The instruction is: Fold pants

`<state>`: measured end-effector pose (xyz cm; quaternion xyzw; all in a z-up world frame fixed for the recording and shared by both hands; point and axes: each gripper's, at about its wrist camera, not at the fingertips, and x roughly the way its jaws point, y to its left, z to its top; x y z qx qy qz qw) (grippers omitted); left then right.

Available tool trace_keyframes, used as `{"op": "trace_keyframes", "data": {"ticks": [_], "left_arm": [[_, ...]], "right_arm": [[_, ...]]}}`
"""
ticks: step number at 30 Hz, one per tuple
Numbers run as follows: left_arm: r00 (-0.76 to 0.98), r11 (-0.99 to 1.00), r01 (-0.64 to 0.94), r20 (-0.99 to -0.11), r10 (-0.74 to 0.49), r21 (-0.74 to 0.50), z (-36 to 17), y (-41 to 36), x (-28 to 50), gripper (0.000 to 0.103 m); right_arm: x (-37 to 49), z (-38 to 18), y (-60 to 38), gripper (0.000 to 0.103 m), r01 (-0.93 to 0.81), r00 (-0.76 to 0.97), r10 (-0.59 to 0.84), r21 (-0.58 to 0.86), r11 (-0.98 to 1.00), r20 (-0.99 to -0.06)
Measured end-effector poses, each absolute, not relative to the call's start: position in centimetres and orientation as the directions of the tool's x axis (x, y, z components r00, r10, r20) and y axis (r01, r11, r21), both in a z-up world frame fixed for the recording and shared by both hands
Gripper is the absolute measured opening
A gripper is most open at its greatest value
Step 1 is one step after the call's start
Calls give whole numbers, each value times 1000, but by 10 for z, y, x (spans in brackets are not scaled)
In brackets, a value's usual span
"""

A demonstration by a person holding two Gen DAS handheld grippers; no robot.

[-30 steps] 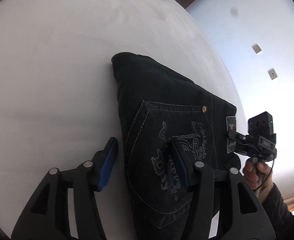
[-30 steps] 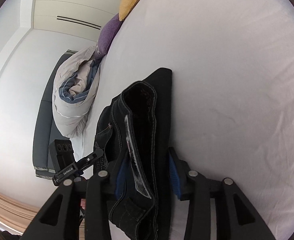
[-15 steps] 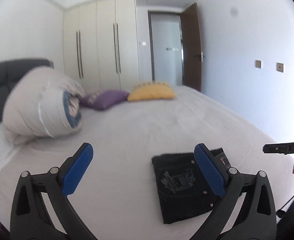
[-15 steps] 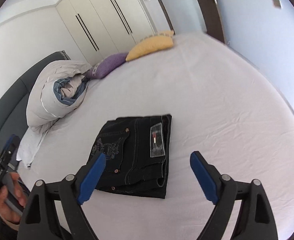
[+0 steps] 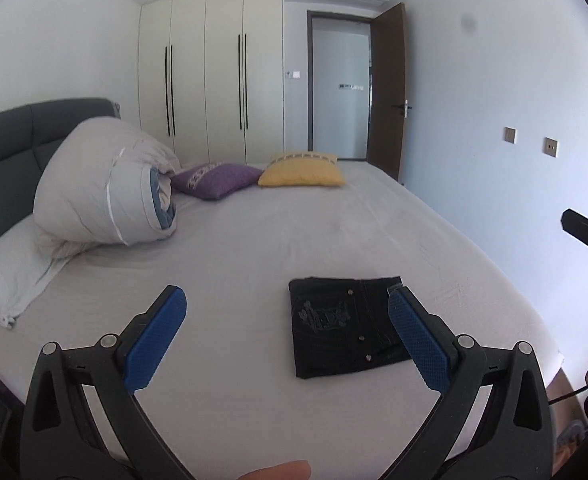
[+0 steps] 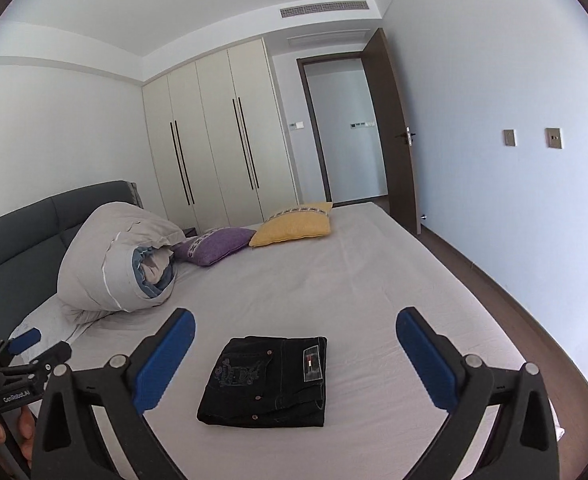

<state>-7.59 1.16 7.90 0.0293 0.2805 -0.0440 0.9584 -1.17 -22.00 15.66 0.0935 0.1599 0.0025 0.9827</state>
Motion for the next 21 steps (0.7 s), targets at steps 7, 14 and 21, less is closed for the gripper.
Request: {"op": "trace_keyframes", "data": {"ticks": [7, 14, 21], "left_arm": [[732, 999, 19, -681, 7, 30, 37, 12, -54, 103], [671, 997, 39, -741, 18, 59, 7, -2, -34, 103], [630, 998, 38, -777, 10, 43, -15, -4, -19, 103]], "right_arm": [[-27, 156, -199, 103, -3, 922, 61, 151, 988, -382], [-14, 136, -168, 103, 10, 873, 17, 52, 999, -488], [6, 112, -167, 103, 52, 802, 30, 118, 992, -597]]}}
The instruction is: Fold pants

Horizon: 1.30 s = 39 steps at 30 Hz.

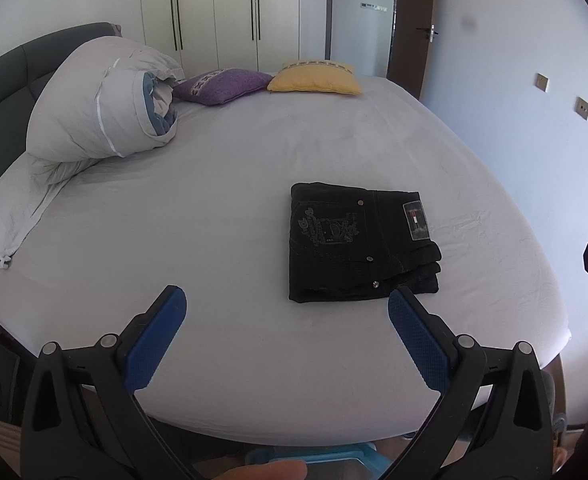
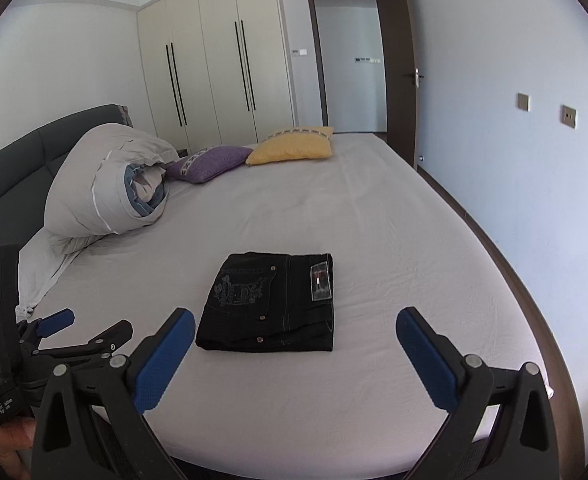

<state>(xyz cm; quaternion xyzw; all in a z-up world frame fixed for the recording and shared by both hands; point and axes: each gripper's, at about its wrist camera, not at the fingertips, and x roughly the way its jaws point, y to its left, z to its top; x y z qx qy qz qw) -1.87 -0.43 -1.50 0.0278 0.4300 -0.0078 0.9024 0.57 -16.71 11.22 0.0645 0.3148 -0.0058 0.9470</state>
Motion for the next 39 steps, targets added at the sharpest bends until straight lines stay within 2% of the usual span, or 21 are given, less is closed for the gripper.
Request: {"op": "trace_keyframes", "data": {"ticks": [11, 39], "left_arm": [[583, 998, 43, -812, 8, 41, -37, -9, -12, 103], [554, 998, 55, -833, -11, 24, -49, -14, -13, 103]], "right_arm": [[23, 83, -167, 103, 81, 717, 27, 121, 989, -697], [31, 70, -158, 103, 56, 674, 33, 95, 994, -738]]}}
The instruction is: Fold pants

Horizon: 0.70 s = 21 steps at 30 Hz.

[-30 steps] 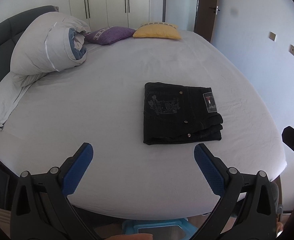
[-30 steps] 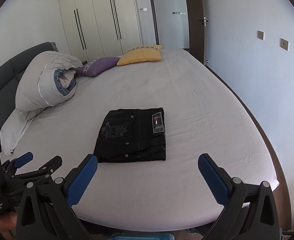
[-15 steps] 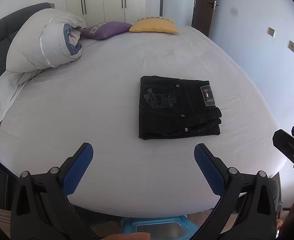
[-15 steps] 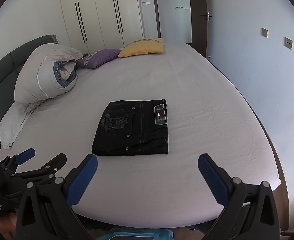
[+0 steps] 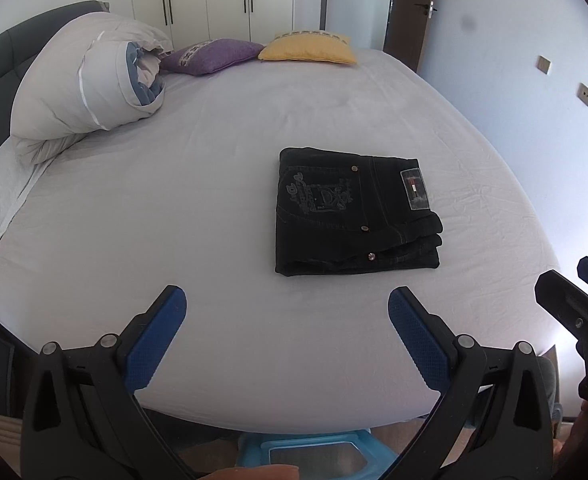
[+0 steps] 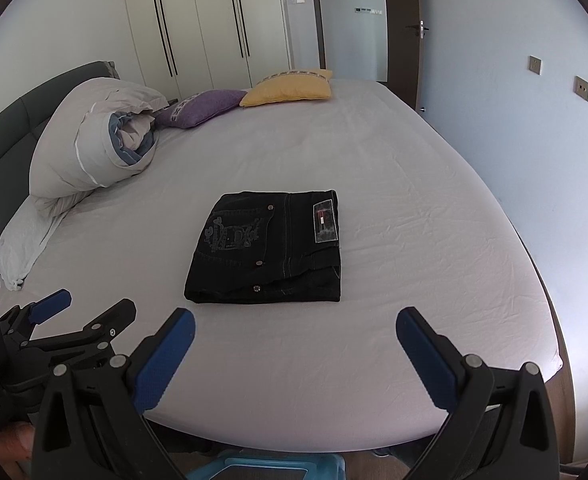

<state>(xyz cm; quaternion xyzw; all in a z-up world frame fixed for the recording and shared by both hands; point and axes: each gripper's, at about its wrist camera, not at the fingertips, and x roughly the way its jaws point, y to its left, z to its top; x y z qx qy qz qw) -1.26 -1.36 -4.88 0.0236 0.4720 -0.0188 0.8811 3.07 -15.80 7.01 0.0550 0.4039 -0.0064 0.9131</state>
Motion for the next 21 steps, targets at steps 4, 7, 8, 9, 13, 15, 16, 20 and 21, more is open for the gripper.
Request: {"op": "trace_keyframes", "data": {"ticks": [4, 7, 8, 9, 13, 15, 16, 20, 21], "left_arm": [[552, 998, 54, -834, -14, 19, -49, -13, -14, 103], [552, 998, 54, -834, -14, 19, -49, -13, -14, 103], [552, 998, 54, -834, -15, 18, -49, -13, -14, 103], [552, 998, 54, -834, -15, 18, -48, -13, -15, 103], [551, 998, 55, -834, -17, 17, -48, -13, -15, 103], [549, 998, 56, -835, -18, 15, -48, -13, -16, 103], [548, 998, 56, -836, -20, 13, -48, -14, -17, 103], [547, 998, 59, -837, -24, 10, -48, -14, -18, 103], [546, 998, 60, -837, -24, 10, -48, -15, -19, 103]], "right_arm": [[31, 69, -157, 103, 56, 673, 34, 96, 994, -739], [29, 69, -155, 103, 54, 672, 35, 97, 994, -739], [28, 68, -154, 103, 54, 672, 35, 96, 994, -739], [28, 68, -154, 103, 52, 672, 35, 95, 994, -740], [28, 67, -154, 103, 51, 671, 37, 95, 994, -740], [28, 67, -153, 103, 50, 671, 37, 95, 994, -741], [28, 67, -153, 103, 51, 671, 36, 95, 994, -741], [26, 64, -152, 103, 50, 668, 37, 94, 994, -743], [27, 64, -152, 103, 49, 668, 37, 95, 994, -743]]}}
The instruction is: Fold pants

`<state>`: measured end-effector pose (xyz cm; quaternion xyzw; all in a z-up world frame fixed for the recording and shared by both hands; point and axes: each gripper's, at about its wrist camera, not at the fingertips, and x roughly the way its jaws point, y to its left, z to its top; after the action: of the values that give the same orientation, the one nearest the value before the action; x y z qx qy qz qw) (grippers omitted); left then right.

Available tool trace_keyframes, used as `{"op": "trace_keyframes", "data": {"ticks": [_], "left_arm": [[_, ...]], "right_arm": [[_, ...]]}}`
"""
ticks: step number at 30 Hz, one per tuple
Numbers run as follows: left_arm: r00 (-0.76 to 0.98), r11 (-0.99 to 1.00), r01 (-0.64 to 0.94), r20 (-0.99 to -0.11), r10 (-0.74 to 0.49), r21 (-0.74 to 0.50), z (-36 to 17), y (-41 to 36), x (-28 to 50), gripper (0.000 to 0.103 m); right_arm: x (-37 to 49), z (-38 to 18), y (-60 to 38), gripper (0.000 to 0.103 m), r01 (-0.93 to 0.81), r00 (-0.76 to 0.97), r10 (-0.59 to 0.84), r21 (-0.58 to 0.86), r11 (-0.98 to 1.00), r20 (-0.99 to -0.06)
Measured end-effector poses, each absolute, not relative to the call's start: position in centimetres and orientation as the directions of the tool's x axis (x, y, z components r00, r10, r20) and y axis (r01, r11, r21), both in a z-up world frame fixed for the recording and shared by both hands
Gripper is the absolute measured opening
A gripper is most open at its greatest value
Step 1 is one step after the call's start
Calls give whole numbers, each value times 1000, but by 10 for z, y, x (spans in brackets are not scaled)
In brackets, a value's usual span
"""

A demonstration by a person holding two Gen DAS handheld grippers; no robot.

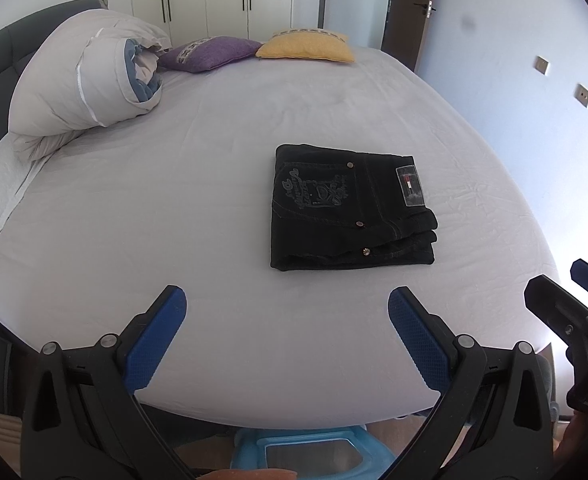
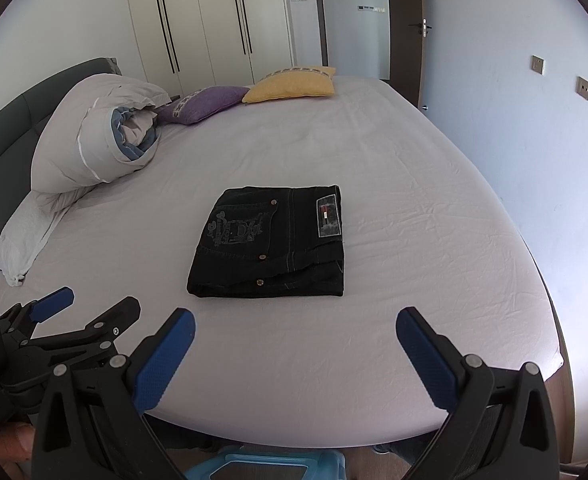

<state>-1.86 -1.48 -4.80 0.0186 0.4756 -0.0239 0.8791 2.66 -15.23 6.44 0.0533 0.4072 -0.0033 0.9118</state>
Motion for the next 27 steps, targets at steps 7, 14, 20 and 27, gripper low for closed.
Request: {"op": "trace_keyframes", "data": {"ticks": [7, 14, 20, 27], "left_arm": [[546, 998, 58, -837, -26, 7, -48, -16, -21, 103], [540, 998, 56, -841, -31, -1, -48, -15, -23, 103], [537, 998, 56, -843, -33, -3, -49, -15, -24, 103], [529, 998, 55, -848, -39, -11, -50, -15, -24, 103]], "right_arm": [[24, 63, -151, 103, 47, 667, 37, 91, 995, -744], [24, 62, -151, 103, 45, 665, 39, 92, 995, -746], [24, 61, -150, 103, 45, 664, 39, 92, 995, -747], [21, 59, -149, 103, 44, 660, 40, 92, 995, -750]]}}
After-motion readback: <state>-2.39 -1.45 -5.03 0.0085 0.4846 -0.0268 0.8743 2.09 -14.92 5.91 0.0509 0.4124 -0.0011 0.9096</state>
